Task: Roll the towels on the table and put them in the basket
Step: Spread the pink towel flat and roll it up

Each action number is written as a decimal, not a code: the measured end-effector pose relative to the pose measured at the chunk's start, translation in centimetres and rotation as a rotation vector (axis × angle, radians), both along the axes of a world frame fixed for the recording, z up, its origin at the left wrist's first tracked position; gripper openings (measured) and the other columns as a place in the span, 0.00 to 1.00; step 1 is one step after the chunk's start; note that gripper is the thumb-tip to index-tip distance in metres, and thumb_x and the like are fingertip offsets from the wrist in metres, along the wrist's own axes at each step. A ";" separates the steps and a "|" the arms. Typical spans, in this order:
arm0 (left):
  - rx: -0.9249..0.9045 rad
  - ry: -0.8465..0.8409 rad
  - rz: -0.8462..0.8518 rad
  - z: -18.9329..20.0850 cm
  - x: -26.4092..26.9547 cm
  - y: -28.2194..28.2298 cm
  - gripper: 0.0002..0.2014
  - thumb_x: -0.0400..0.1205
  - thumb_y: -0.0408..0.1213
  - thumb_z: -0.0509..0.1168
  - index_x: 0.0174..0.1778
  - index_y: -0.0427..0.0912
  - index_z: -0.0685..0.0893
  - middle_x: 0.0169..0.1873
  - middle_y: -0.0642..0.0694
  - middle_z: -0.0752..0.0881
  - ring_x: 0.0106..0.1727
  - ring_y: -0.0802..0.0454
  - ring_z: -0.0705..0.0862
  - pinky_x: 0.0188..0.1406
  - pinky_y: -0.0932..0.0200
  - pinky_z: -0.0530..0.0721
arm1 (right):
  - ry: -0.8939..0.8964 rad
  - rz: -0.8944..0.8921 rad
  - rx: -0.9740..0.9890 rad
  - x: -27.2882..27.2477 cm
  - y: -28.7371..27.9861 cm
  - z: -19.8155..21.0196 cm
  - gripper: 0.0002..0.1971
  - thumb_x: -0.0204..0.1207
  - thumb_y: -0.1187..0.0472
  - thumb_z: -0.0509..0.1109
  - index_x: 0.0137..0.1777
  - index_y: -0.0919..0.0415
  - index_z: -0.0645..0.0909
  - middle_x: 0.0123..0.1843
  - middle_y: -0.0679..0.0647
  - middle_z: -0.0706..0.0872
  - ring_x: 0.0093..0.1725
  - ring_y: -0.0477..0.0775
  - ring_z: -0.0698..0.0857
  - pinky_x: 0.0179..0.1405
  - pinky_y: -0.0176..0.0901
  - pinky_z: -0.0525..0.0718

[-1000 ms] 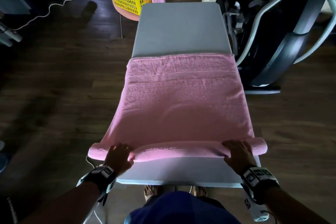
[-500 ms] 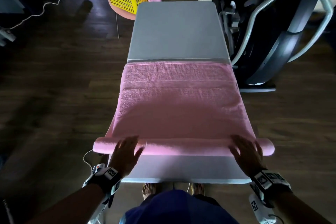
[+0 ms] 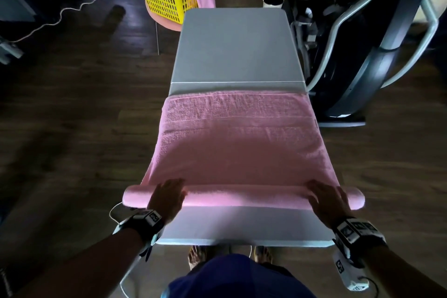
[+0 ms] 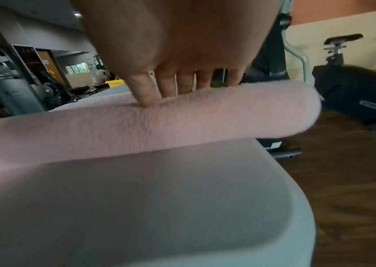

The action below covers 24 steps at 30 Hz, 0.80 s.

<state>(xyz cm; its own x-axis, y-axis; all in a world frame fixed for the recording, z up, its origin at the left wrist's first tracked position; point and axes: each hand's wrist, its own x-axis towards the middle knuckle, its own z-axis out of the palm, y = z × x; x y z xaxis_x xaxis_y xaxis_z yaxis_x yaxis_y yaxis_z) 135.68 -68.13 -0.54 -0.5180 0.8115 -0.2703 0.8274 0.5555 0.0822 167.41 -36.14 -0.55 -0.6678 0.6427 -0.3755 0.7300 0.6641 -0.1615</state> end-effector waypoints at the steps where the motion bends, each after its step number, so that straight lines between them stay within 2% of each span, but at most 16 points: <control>1: -0.013 0.007 0.017 -0.3 0.1 -0.5 0.21 0.81 0.48 0.57 0.59 0.39 0.86 0.54 0.42 0.89 0.53 0.41 0.88 0.53 0.46 0.84 | -0.011 0.002 -0.015 0.1 -0.3 -0.3 0.31 0.80 0.34 0.39 0.80 0.43 0.63 0.82 0.42 0.63 0.81 0.48 0.61 0.80 0.58 0.49; 2: -0.084 -0.002 0.023 -0.4 0.4 -1.0 0.25 0.78 0.54 0.59 0.58 0.38 0.87 0.53 0.42 0.89 0.52 0.43 0.89 0.51 0.46 0.86 | -0.057 0.018 -0.037 0.4 -0.8 -0.6 0.32 0.81 0.32 0.45 0.82 0.43 0.58 0.83 0.42 0.59 0.82 0.48 0.57 0.80 0.56 0.47; 4: -0.177 -0.043 -0.055 -0.9 1.3 -2.1 0.35 0.62 0.60 0.76 0.58 0.38 0.88 0.53 0.43 0.90 0.53 0.45 0.89 0.51 0.43 0.86 | -0.127 0.063 -0.036 1.4 -1.8 -1.2 0.36 0.78 0.33 0.59 0.82 0.46 0.57 0.82 0.43 0.61 0.83 0.49 0.57 0.80 0.54 0.47; 6: -0.179 -0.081 -0.054 -1.1 1.9 -2.9 0.37 0.46 0.50 0.85 0.53 0.42 0.90 0.47 0.47 0.91 0.48 0.47 0.90 0.47 0.46 0.87 | -0.062 0.062 -0.039 2.1 -2.2 -1.7 0.36 0.70 0.44 0.75 0.77 0.51 0.70 0.77 0.50 0.74 0.79 0.56 0.69 0.78 0.58 0.55; 7: -0.161 -0.083 -0.052 -1.2 2.0 -3.1 0.33 0.44 0.46 0.85 0.48 0.45 0.91 0.43 0.50 0.91 0.43 0.48 0.90 0.44 0.49 0.87 | -0.022 0.059 -0.039 2.3 -2.0 -2.1 0.33 0.65 0.49 0.79 0.72 0.53 0.77 0.71 0.53 0.81 0.74 0.59 0.75 0.75 0.59 0.61; 9: -0.121 -0.040 -0.093 -0.1 1.9 -2.6 0.23 0.52 0.50 0.78 0.43 0.47 0.91 0.40 0.52 0.90 0.43 0.48 0.89 0.45 0.48 0.84 | -0.053 0.087 -0.020 1.6 -1.3 -1.5 0.28 0.66 0.51 0.78 0.68 0.49 0.80 0.66 0.50 0.84 0.69 0.57 0.78 0.74 0.54 0.65; 11: -0.079 -0.065 -0.060 0.4 1.2 -1.7 0.21 0.70 0.52 0.65 0.55 0.47 0.88 0.53 0.51 0.88 0.58 0.47 0.85 0.61 0.46 0.77 | -0.109 0.092 -0.015 0.6 -0.7 -0.6 0.26 0.72 0.47 0.71 0.72 0.43 0.75 0.71 0.43 0.79 0.73 0.50 0.74 0.77 0.50 0.62; 12: -0.048 -0.038 -0.076 0.7 0.9 -1.3 0.20 0.76 0.49 0.61 0.61 0.47 0.86 0.58 0.51 0.86 0.63 0.47 0.82 0.65 0.49 0.74 | -0.119 0.084 -0.012 0.1 -0.5 -0.3 0.25 0.76 0.47 0.66 0.74 0.41 0.72 0.75 0.42 0.75 0.76 0.48 0.70 0.78 0.52 0.58; 14: 0.077 -0.033 -0.054 0.7 0.6 -0.8 0.20 0.78 0.43 0.57 0.63 0.43 0.84 0.55 0.44 0.88 0.56 0.44 0.87 0.57 0.52 0.82 | -0.127 0.088 0.026 -0.3 -0.5 0.1 0.26 0.81 0.50 0.57 0.80 0.40 0.60 0.83 0.43 0.62 0.81 0.47 0.61 0.81 0.57 0.52; 15: 0.059 -0.038 -0.022 0.3 0.5 -0.9 0.21 0.79 0.44 0.55 0.62 0.39 0.84 0.52 0.41 0.89 0.51 0.42 0.88 0.53 0.51 0.84 | -0.116 0.097 0.045 -0.4 -0.7 0.0 0.27 0.83 0.50 0.52 0.83 0.42 0.54 0.85 0.43 0.54 0.83 0.47 0.57 0.82 0.59 0.49; 17: -0.040 -0.047 0.012 -0.2 1.0 -1.7 0.28 0.80 0.54 0.56 0.61 0.34 0.85 0.54 0.38 0.89 0.53 0.41 0.88 0.60 0.48 0.78 | -0.052 0.093 0.037 -0.2 -1.4 -0.6 0.31 0.81 0.41 0.44 0.84 0.45 0.48 0.84 0.42 0.46 0.84 0.48 0.53 0.82 0.58 0.44; 19: -0.097 -0.082 -0.051 -1.3 1.8 -2.7 0.34 0.66 0.60 0.73 0.59 0.36 0.87 0.54 0.41 0.89 0.54 0.42 0.88 0.61 0.48 0.78 | -0.079 0.093 -0.004 0.6 -2.3 -0.8 0.37 0.77 0.33 0.54 0.84 0.45 0.52 0.84 0.42 0.54 0.83 0.49 0.55 0.80 0.56 0.43; 20: -0.140 -0.123 -0.042 -1.5 2.3 -3.0 0.36 0.56 0.56 0.80 0.56 0.38 0.88 0.51 0.43 0.90 0.51 0.43 0.89 0.57 0.50 0.82 | -0.089 0.092 0.000 1.0 -2.6 -1.0 0.38 0.75 0.34 0.62 0.83 0.45 0.57 0.83 0.43 0.61 0.82 0.49 0.60 0.80 0.56 0.45; 21: -0.148 -0.135 -0.022 -1.2 2.6 -2.9 0.34 0.51 0.51 0.83 0.53 0.41 0.89 0.47 0.46 0.90 0.48 0.44 0.89 0.53 0.52 0.84 | -0.085 0.089 0.015 1.2 -2.8 -1.0 0.36 0.73 0.36 0.66 0.80 0.45 0.63 0.79 0.44 0.69 0.79 0.50 0.65 0.80 0.57 0.50; 22: -0.129 -0.127 -0.020 -0.7 2.7 -2.7 0.29 0.53 0.47 0.83 0.50 0.45 0.90 0.45 0.47 0.90 0.48 0.45 0.88 0.52 0.53 0.82 | -0.072 0.091 0.041 1.2 -2.9 -0.8 0.32 0.72 0.37 0.67 0.75 0.45 0.71 0.74 0.45 0.77 0.75 0.51 0.72 0.78 0.56 0.56; 24: -0.090 -0.134 0.007 0.0 2.4 -1.9 0.23 0.65 0.53 0.72 0.54 0.48 0.89 0.49 0.47 0.89 0.54 0.43 0.85 0.57 0.49 0.78 | -0.091 0.099 0.069 0.7 -2.5 -0.4 0.26 0.69 0.35 0.63 0.66 0.44 0.78 0.64 0.43 0.84 0.67 0.52 0.79 0.71 0.53 0.65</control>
